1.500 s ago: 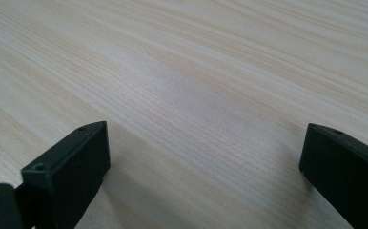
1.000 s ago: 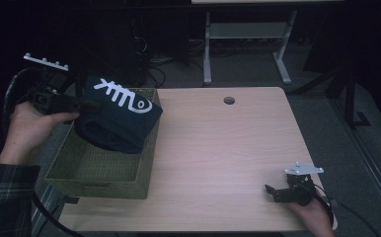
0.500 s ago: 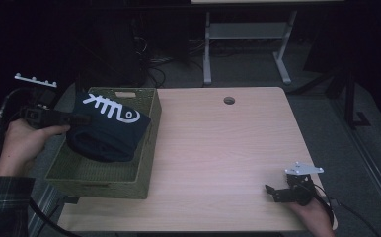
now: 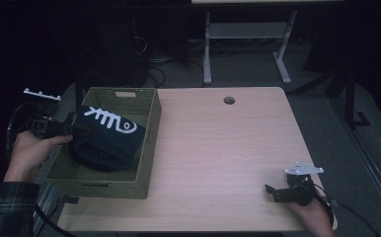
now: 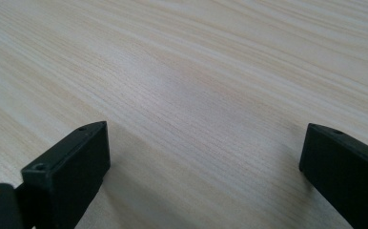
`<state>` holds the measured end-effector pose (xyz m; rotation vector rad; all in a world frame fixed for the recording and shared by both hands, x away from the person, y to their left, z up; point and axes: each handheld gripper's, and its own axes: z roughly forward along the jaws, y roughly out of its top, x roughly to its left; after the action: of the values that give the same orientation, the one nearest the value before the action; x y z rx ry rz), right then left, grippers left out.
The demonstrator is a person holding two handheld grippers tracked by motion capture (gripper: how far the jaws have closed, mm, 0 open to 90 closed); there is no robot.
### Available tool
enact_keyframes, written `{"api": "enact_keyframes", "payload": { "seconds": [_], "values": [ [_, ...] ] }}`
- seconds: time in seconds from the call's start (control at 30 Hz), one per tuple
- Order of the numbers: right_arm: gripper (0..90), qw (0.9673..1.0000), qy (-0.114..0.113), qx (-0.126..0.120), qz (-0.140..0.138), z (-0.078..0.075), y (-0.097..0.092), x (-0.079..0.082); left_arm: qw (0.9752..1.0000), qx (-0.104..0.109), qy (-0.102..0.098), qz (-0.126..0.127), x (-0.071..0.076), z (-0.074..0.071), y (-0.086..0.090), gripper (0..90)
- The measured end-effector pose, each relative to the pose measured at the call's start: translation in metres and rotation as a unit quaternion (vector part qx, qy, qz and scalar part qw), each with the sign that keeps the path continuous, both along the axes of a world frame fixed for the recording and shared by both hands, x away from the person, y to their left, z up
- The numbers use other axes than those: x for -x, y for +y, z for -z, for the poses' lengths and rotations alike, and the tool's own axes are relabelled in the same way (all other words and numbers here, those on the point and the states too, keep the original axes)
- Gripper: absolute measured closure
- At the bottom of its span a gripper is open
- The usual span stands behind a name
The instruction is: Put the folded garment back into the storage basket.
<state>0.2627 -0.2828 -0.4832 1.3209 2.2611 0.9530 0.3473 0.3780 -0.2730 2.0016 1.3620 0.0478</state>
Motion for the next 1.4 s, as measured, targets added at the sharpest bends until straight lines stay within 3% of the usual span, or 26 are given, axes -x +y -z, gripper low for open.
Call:
{"api": "enact_keyframes", "payload": {
  "seconds": [0.3,0.73,0.93,1.07,1.27,1.4],
  "values": [
    [2.7,1.0000,0.000,0.000,0.000,0.000,0.000,0.000,0.9997,-0.001,0.024,0.000,-0.009,0.024,-0.004,69.4],
    [2.7,1.0000,0.000,0.000,0.000,0.000,0.000,0.000,0.9983,-0.038,0.039,-0.022,-0.022,0.053,0.001,69.5],
    [2.7,1.0000,0.000,0.000,0.000,0.000,0.000,0.000,0.9967,-0.060,0.048,-0.028,-0.030,0.064,0.002,69.5],
    [2.7,1.0000,0.000,0.000,0.000,0.000,0.000,0.000,0.9944,-0.082,0.060,-0.030,-0.040,0.073,0.002,69.3],
    [2.7,1.0000,0.000,0.000,0.000,0.000,0.000,0.000,0.9905,-0.118,0.061,-0.035,-0.046,0.080,-0.001,67.1],
    [2.7,1.0000,0.000,0.000,0.000,0.000,0.000,0.000,0.9903,-0.121,0.057,-0.037,-0.047,0.081,-0.001,64.2]
  ]
}}
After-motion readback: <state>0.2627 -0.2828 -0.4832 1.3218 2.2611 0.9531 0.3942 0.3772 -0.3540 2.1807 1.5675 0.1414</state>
